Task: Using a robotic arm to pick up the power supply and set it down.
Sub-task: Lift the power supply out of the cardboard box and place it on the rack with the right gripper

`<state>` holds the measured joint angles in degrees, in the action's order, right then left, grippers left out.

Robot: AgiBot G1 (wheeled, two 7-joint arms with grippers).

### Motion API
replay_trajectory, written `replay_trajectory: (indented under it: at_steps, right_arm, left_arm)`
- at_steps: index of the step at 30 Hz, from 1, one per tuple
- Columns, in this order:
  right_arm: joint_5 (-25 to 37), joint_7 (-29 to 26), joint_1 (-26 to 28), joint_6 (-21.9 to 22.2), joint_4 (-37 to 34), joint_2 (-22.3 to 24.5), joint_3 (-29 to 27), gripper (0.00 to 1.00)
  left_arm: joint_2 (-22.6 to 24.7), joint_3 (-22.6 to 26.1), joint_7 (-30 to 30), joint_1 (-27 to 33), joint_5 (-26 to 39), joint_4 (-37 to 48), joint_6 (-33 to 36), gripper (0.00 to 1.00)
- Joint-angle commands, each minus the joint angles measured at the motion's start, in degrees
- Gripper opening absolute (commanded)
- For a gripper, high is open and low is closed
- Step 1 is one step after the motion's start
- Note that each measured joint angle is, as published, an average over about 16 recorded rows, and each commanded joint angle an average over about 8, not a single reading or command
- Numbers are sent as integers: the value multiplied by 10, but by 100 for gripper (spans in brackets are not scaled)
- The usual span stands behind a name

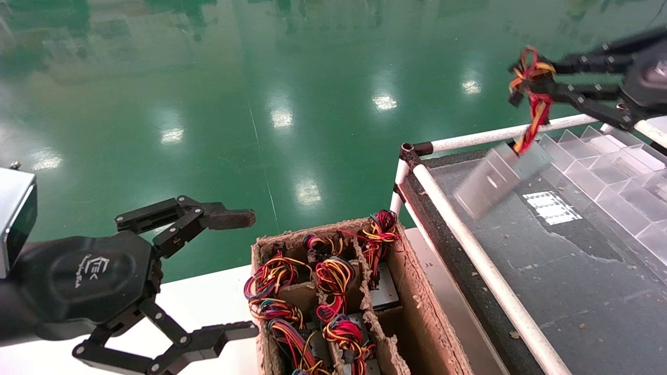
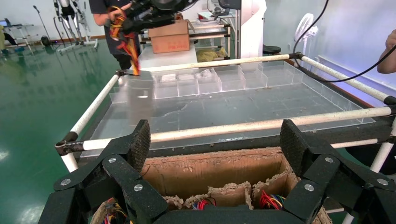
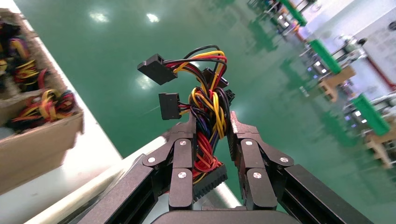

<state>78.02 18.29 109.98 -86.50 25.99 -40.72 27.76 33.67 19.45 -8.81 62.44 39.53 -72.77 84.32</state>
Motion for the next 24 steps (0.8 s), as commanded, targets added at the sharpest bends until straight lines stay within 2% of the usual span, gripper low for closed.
replay_trajectory:
  at_steps: [1,9,24]
  right_arm:
    - [9,0,7,-12,-12,10,5,0]
    - [11,0,-1,-36,-8,39,18,0]
    - [-17,1,-30,-25,8,64,25,0]
  left_arm:
    - [0,0,0,0,0,0,0,100]
    - [0,0,0,0,0,0,0,100]
    - [0,0,0,0,0,0,0,100]
